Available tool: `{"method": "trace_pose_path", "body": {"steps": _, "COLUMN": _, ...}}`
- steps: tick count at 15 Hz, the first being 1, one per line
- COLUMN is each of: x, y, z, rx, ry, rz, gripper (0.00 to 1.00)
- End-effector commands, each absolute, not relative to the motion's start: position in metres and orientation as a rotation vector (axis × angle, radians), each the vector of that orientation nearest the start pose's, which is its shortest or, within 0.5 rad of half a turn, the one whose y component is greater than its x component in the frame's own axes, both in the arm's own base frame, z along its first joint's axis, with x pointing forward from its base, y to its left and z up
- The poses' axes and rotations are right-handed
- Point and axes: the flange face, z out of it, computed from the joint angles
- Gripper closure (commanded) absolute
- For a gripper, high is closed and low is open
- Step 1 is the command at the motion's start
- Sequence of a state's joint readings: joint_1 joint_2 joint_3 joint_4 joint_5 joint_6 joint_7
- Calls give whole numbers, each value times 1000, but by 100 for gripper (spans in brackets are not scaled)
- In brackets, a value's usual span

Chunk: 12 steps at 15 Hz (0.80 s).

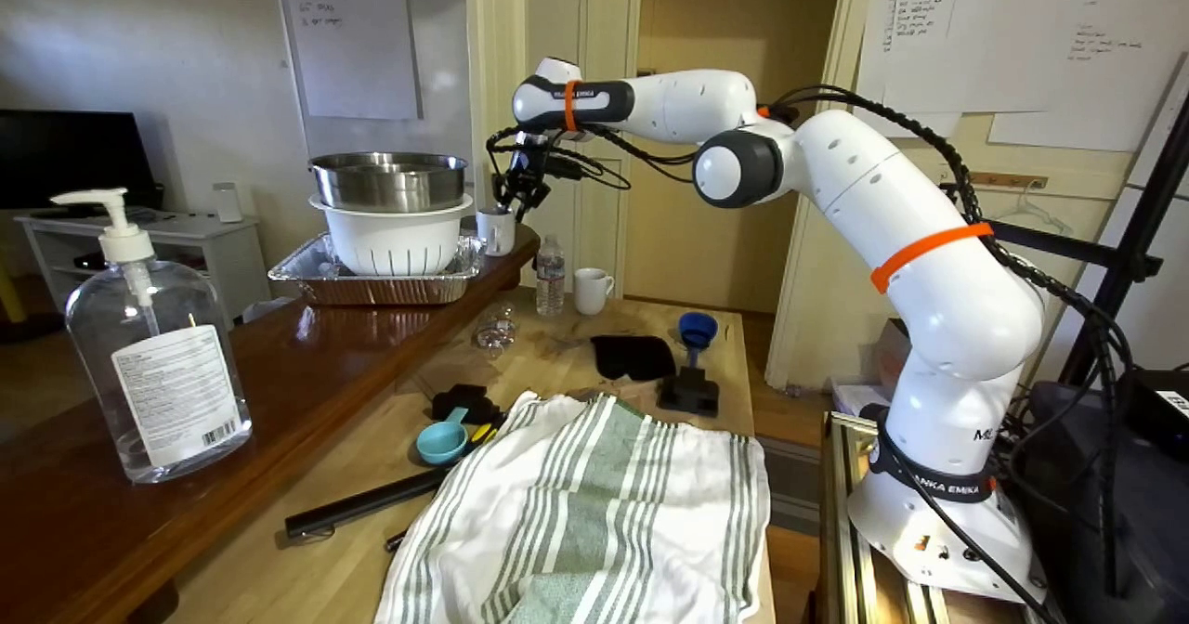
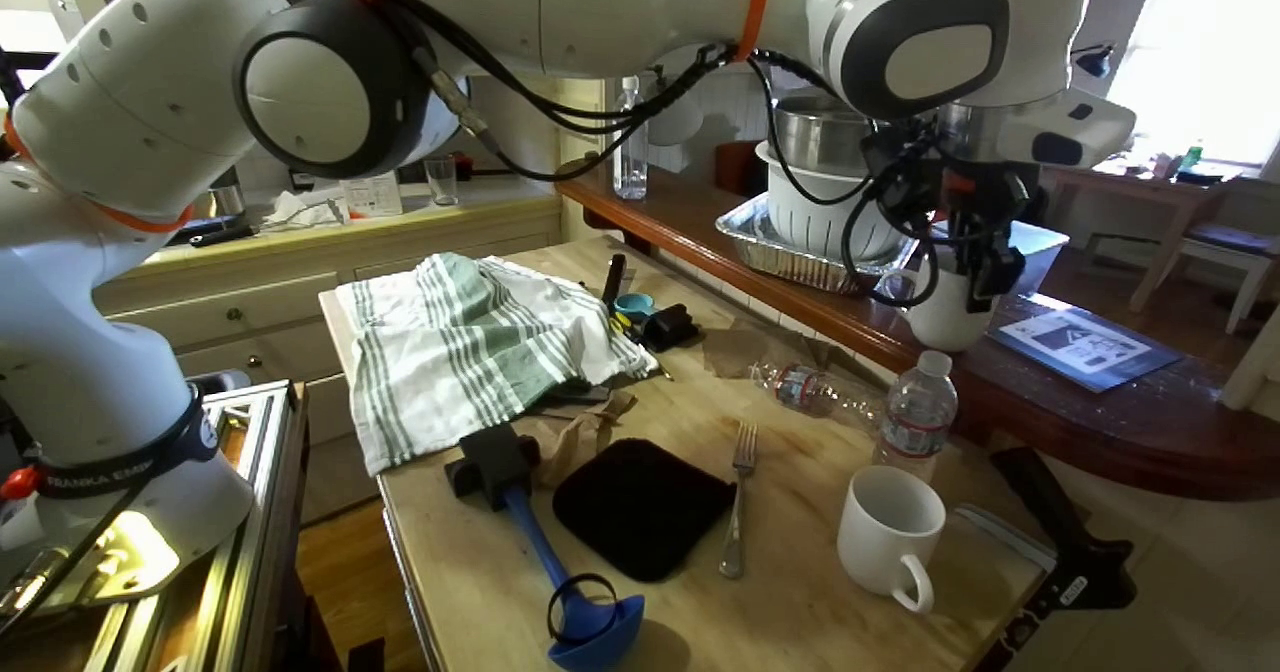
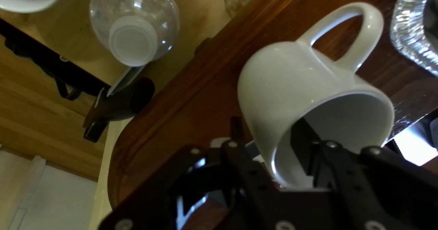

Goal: Move one white mug to the counter

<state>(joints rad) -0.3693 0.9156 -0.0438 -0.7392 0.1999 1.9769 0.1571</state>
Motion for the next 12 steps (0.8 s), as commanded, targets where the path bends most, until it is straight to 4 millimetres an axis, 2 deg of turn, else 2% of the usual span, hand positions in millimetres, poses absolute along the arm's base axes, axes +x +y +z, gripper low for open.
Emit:
{"method": "trace_pose_path", "body": {"steps": 1, "x": 754, "y": -299, "z": 443, "rx": -2825, "ry": 852, "rz": -547, "gripper": 26}}
{"method": "trace_pose_path", "body": {"steps": 3, "x": 755, "y": -298, "z": 445, "rx": -2822, "ry": 848, "rz": -554, "gripper": 24}}
{"method": "trace_pose_path", "body": {"steps": 5, "x": 754, "y": -290, "z": 457, "rx": -2800, "ry": 849, "rz": -558, "gripper": 17}}
{"method": "trace_pose_path", "body": {"steps": 6, "x": 751, "y": -282, "z": 473, "rx": -2789, "ry": 848, "rz": -545, "gripper": 12}}
{"method": "trace_pose_path", "body": {"steps": 8, "x": 739, "y": -270, "z": 518, "rx": -2816, "ry": 831, "rz": -579, "gripper": 0}}
{"method": "trace_pose_path", "body": {"steps": 10, "x": 723, "y": -266, "z": 556, "rx": -2836, "ry": 825, "rz": -604, "gripper": 0}}
{"method": "trace_pose_path", "body": {"steps": 12, "x": 696, "y": -256, "z": 589, "rx": -2848, "ry": 776, "rz": -487, "gripper": 0}}
